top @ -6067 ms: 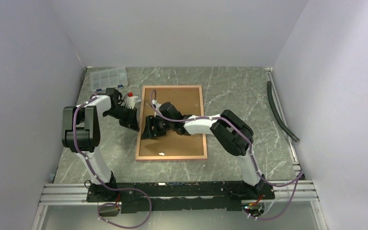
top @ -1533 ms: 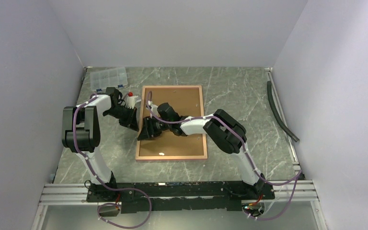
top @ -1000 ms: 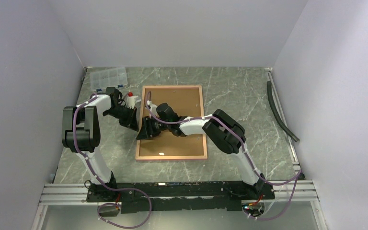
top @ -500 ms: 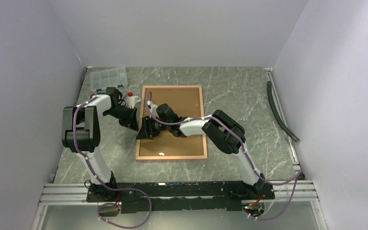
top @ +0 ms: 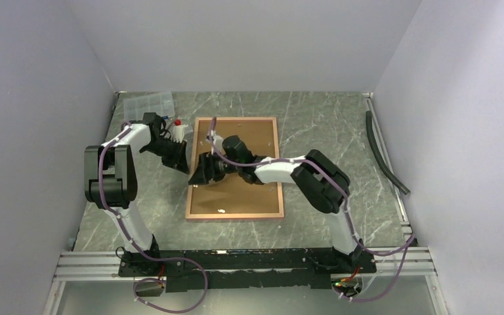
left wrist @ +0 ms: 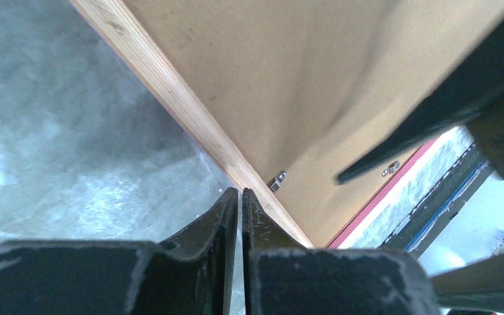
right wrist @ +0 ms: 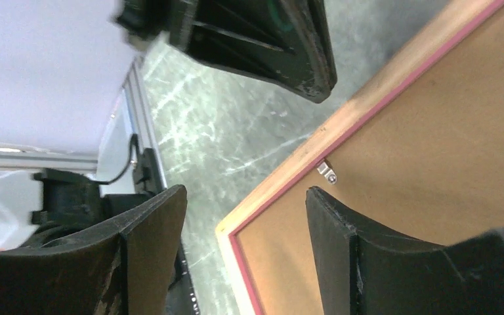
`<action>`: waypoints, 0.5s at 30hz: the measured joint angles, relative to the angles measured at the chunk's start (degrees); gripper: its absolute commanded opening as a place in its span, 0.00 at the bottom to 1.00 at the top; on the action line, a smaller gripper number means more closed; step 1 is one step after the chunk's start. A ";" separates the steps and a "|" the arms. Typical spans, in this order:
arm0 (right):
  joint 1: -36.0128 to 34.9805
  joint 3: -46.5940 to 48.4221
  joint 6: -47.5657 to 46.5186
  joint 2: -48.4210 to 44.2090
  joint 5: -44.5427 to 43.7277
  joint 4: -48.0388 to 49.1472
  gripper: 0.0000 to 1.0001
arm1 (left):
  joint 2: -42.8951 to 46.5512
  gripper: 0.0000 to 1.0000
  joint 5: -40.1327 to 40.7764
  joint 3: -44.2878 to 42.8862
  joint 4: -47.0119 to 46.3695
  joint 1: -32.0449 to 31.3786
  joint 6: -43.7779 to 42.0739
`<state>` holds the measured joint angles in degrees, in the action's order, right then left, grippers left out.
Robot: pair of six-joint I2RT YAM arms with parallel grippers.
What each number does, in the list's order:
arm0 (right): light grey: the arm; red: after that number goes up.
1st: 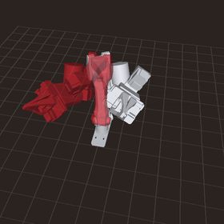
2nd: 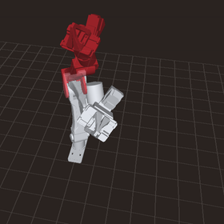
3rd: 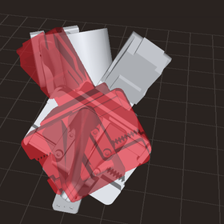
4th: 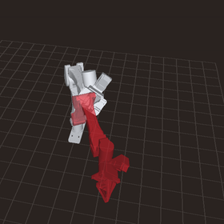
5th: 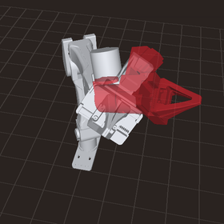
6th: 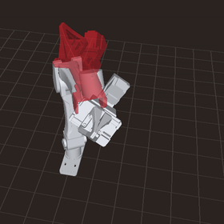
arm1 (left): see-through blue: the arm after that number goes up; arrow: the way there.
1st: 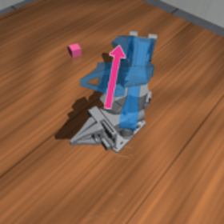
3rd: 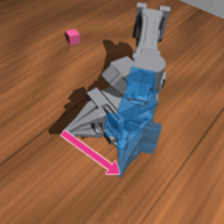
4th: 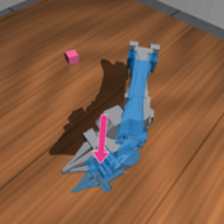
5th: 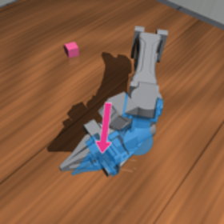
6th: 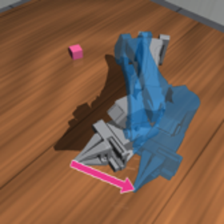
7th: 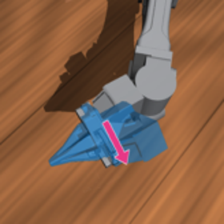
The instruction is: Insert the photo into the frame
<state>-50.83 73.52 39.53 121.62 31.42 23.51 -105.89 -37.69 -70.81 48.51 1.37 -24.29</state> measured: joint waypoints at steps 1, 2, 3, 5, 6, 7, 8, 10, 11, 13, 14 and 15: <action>0.59 -0.63 -0.17 -1.84 -0.07 -0.24 0.72 | 0.02 0.14 -0.02 -0.79 0.44 0.24 -0.11; 1.25 -1.22 -0.42 -3.80 -0.17 -0.37 0.72 | 0.04 0.14 -0.04 -1.42 0.70 0.52 -0.26; 1.75 -1.68 -0.72 -5.40 -0.37 -0.42 0.72 | 0.09 0.15 -0.04 -1.88 0.85 0.85 -0.31; 2.69 -2.36 -1.77 -8.87 -1.05 -0.76 0.72 | 0.11 0.15 -0.07 -2.67 1.11 1.70 -0.42; 3.15 -2.62 -2.23 -10.23 -1.46 -0.74 0.72 | 0.11 0.15 -0.02 -2.82 1.18 2.03 -0.46; 3.41 -2.97 -2.56 -11.15 -1.73 -0.74 0.72 | 0.11 0.16 -0.02 -2.82 1.27 2.36 -0.46; 3.56 -3.63 -2.82 -12.11 -2.16 -0.72 0.72 | 0.11 0.16 -0.02 -2.82 1.38 2.62 -0.46; 3.56 -4.98 -3.50 -13.09 -2.67 -0.87 0.71 | 0.09 0.15 -0.07 -2.82 1.46 2.71 -0.44; 3.45 -5.53 -3.76 -13.11 -2.84 -1.09 0.70 | 0.04 0.15 -0.31 -2.82 1.46 2.69 -0.37; 3.08 -6.73 -4.35 -12.98 -2.89 -2.23 0.69 | -0.15 0.15 -0.70 -2.80 1.42 2.67 -0.24; 2.82 -6.97 -4.70 -12.81 -2.93 -3.04 0.68 | -0.31 0.15 -1.05 -2.69 1.25 2.62 -0.20; 2.36 -6.99 -5.27 -12.48 -3.08 -3.98 0.68 | -0.50 0.15 -1.38 -2.45 0.98 2.56 -0.13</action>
<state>-48.47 66.52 34.26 109.14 28.34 19.53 -106.39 -39.07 -73.25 49.50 3.92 -24.43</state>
